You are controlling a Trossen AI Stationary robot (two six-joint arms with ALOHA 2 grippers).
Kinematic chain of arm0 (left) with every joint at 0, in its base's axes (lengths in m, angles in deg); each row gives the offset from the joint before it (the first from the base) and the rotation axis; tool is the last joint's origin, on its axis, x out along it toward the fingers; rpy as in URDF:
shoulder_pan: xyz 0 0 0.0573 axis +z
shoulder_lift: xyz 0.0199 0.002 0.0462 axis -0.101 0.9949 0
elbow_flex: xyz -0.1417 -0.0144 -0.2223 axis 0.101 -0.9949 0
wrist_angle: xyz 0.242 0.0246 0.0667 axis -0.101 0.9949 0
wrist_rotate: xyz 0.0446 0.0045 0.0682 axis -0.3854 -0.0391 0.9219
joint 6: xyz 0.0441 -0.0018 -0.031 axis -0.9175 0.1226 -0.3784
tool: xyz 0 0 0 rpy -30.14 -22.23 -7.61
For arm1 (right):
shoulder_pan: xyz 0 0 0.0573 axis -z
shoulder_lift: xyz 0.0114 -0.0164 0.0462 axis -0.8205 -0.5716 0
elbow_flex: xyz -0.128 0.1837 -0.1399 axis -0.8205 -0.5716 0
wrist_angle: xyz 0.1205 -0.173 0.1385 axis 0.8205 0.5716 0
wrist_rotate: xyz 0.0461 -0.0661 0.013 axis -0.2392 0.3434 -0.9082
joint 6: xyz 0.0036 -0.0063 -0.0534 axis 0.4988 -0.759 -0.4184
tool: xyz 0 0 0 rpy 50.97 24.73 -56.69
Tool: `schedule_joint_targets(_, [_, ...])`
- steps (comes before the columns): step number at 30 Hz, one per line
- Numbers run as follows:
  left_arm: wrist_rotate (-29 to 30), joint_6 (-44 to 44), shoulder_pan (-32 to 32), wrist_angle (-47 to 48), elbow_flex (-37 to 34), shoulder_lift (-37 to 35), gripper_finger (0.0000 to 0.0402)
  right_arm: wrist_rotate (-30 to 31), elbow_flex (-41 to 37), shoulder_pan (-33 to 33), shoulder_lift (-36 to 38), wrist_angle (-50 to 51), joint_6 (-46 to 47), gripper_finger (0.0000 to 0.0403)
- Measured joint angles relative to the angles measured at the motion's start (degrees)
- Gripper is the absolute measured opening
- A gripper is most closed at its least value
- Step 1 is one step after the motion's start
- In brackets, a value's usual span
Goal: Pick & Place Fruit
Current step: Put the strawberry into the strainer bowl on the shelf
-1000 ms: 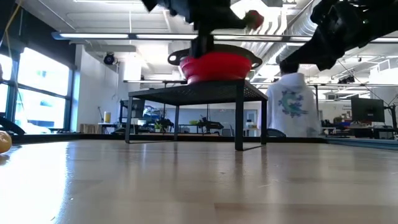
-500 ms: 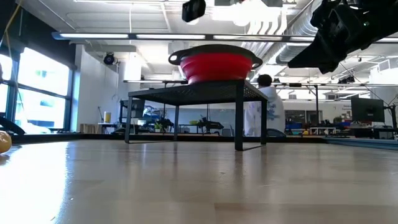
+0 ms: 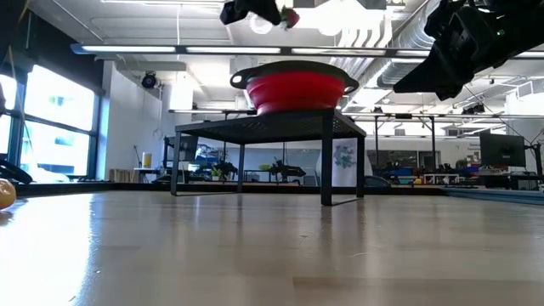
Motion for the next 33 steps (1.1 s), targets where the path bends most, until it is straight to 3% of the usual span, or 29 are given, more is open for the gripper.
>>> schedule_joint_targets(13, [0.49, -4.36, 6.77, -3.67, 0.34, 4.19, 0.0, 0.02, 0.0, -0.01, 0.0, 0.19, -1.72, 0.0002])
schedule_joint_targets(22, [0.85, -5.84, 7.98, 2.02, 0.3, 7.22, 0.0, 0.02, 0.0, -0.02, 0.0, 0.42, -1.7, 0.0002])
schedule_joint_targets(33, [8.18, -7.7, 6.64, 4.69, 0.26, 9.41, 0.0, 0.29, 0.0, 0.0, 0.0, 0.45, -1.73, 0.0002])
